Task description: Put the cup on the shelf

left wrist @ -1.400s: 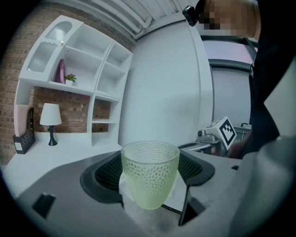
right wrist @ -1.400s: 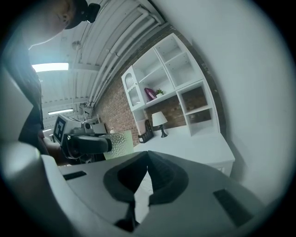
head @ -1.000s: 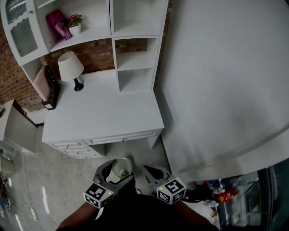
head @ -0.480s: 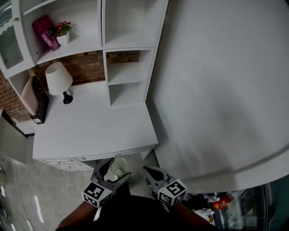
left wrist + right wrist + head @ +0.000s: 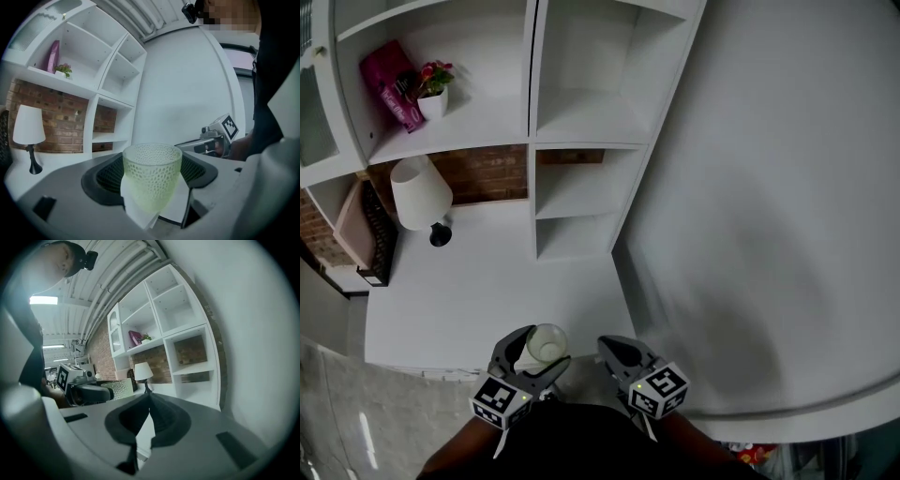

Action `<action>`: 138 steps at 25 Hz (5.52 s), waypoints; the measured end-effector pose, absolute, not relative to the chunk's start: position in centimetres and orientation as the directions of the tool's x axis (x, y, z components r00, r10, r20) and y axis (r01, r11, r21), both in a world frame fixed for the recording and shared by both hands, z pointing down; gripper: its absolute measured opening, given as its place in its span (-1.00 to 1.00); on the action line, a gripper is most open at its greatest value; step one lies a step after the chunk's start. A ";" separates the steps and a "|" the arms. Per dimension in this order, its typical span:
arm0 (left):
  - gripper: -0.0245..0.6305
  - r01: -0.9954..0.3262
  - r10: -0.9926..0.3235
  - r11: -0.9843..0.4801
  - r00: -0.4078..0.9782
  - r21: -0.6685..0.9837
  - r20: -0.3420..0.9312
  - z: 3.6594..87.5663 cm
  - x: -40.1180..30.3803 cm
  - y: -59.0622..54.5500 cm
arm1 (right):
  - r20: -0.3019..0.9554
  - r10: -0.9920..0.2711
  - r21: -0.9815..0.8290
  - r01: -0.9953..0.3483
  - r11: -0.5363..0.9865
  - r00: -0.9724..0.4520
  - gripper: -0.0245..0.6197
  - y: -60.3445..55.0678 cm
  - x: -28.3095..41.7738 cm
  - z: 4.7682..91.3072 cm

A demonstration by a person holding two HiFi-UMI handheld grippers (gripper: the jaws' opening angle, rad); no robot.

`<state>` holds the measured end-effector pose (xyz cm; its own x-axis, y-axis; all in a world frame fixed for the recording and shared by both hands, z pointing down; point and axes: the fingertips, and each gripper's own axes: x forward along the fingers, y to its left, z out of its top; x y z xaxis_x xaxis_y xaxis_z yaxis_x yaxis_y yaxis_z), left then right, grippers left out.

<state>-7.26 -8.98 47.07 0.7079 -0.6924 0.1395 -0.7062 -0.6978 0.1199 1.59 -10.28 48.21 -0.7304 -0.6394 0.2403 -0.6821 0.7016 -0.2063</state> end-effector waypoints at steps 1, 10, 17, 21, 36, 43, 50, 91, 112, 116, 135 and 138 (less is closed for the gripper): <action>0.19 -0.707 -0.693 -0.698 0.707 0.116 0.142 47.1 -7.6 -10.0 | 0.238 -0.639 -0.210 -0.681 0.701 -0.732 -0.91 -11.4 1.1 48.1; 0.19 -0.691 -0.671 -0.714 0.722 0.114 0.167 48.2 -9.7 -17.2 | 0.236 -0.652 -0.235 -0.694 0.681 -0.720 -0.91 -18.5 -1.8 49.3; 0.19 -0.680 -0.654 -0.724 0.730 0.117 0.197 48.8 -9.8 -19.7 | 0.235 -0.683 -0.250 -0.722 0.645 -0.692 -0.91 -21.8 -1.3 49.9; 0.19 -0.692 -0.665 -0.713 0.718 0.114 0.206 48.9 -9.8 -20.9 | 0.236 -0.678 -0.261 -0.718 0.645 -0.696 -0.91 -23.4 -1.0 50.2; 0.19 -0.781 -0.754 -0.614 0.623 0.113 0.209 48.4 -6.5 -24.7 | 0.215 -0.605 -0.253 -0.642 0.724 -0.767 -0.91 -28.4 2.3 48.6; 0.19 -0.800 -0.770 -0.590 0.598 0.106 0.222 48.7 -4.5 -25.0 | 0.202 -0.578 -0.277 -0.612 0.741 -0.790 -0.91 -29.1 3.7 49.1; 0.19 -0.808 -0.778 -0.583 0.585 0.085 0.228 48.5 -3.6 -25.8 | 0.190 -0.570 -0.294 -0.601 0.743 -0.799 -0.91 -29.4 4.5 49.3; 0.19 -0.869 -0.854 -0.493 0.493 0.048 0.166 44.4 -1.5 -52.8 | 0.204 -0.633 -0.307 -0.663 0.683 -0.747 -0.91 -31.4 8.7 49.7; 0.19 -0.886 -0.867 -0.463 0.454 0.004 0.203 46.2 -1.5 -57.1 | 0.240 -0.628 -0.325 -0.671 0.667 -0.740 -0.91 -31.7 9.3 51.0; 0.19 -0.888 -0.866 -0.460 0.450 0.007 0.220 46.4 -1.5 -57.1 | 0.246 -0.627 -0.326 -0.672 0.665 -0.739 -0.91 -31.6 9.2 51.0; 0.22 -0.886 -0.864 -0.462 0.459 0.033 0.205 44.9 -2.5 -52.6 | 0.210 -0.626 -0.312 -0.658 0.686 -0.751 -0.91 -31.4 8.1 49.9; 0.22 -0.885 -0.869 -0.465 0.458 0.009 0.188 44.1 -2.5 -50.9 | 0.197 -0.630 -0.306 -0.657 0.688 -0.751 -0.91 -31.4 8.0 49.3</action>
<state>-2.51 -50.89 44.15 0.4581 -0.8688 0.1880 -0.8853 -0.4649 0.0093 8.02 -31.38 49.35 -0.7513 -0.6298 0.1971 -0.6575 0.6883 -0.3065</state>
